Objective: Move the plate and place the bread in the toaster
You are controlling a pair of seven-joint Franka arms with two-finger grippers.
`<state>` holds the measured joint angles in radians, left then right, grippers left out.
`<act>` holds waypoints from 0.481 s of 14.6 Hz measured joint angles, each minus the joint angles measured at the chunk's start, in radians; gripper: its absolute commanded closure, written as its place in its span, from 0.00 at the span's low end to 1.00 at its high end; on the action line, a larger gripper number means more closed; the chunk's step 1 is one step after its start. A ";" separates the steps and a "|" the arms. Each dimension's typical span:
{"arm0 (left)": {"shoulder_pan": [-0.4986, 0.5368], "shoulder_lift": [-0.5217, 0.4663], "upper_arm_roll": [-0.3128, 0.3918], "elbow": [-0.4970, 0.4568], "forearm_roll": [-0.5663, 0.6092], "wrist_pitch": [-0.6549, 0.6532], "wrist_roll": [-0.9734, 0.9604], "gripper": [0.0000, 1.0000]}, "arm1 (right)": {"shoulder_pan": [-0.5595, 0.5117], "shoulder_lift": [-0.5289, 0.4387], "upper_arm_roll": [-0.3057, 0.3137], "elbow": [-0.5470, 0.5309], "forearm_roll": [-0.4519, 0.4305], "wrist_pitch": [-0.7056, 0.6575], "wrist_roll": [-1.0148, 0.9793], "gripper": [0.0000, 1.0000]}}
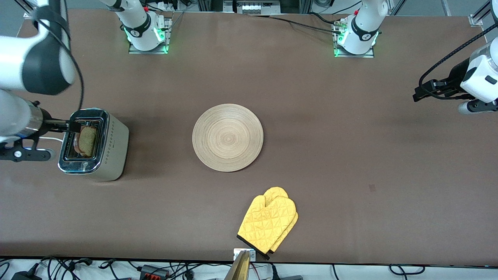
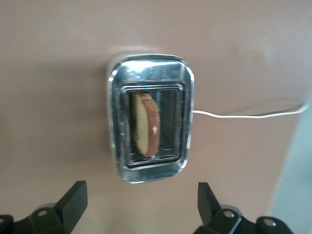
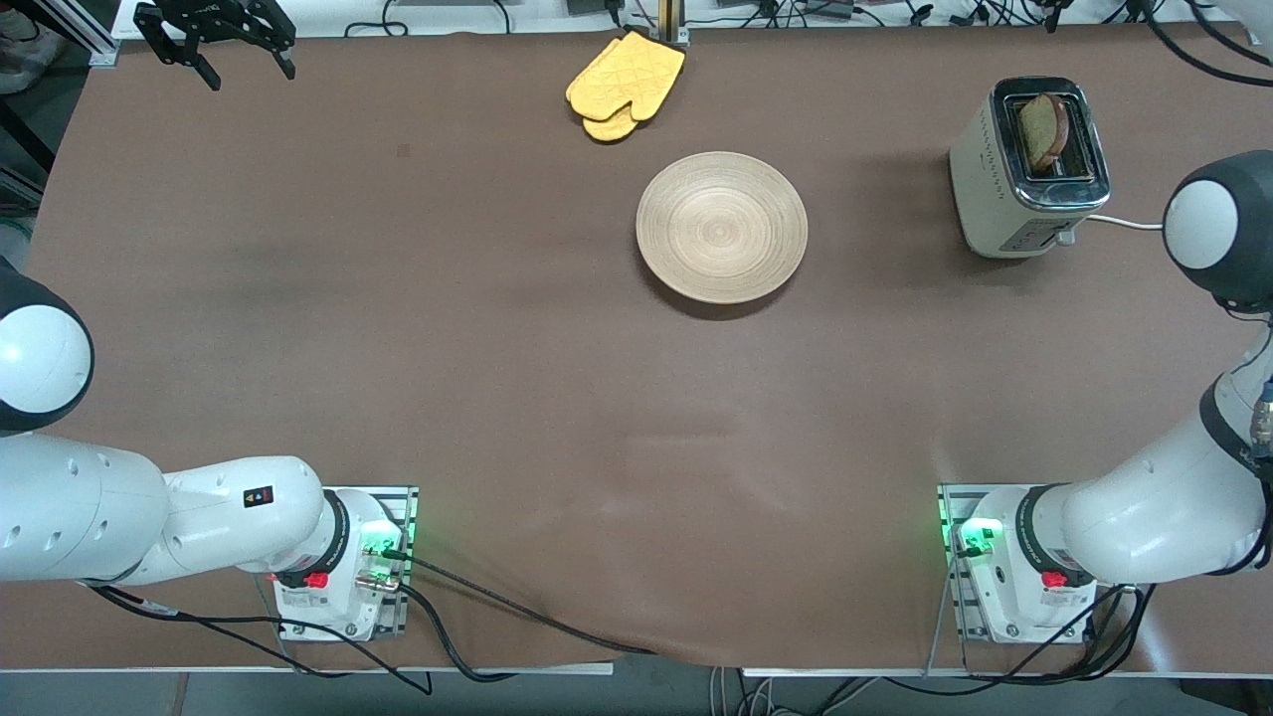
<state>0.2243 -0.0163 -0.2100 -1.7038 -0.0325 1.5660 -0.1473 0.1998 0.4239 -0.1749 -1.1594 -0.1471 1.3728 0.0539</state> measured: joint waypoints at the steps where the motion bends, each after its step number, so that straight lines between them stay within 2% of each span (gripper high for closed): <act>1: 0.000 0.000 0.000 0.000 0.000 0.000 0.000 0.00 | -0.015 -0.012 0.000 0.000 0.029 0.000 0.000 0.00; 4: 0.002 0.001 0.002 0.000 0.000 0.000 0.000 0.00 | -0.064 -0.024 0.000 0.000 0.168 -0.001 0.000 0.00; 7: 0.003 0.001 0.003 0.000 0.000 0.000 0.000 0.00 | -0.078 -0.025 0.000 0.000 0.201 0.000 0.000 0.00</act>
<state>0.2273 -0.0149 -0.2075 -1.7037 -0.0324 1.5658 -0.1473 0.1217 0.3984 -0.1751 -1.1590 0.0541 1.3730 0.0539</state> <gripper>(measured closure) 0.000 0.000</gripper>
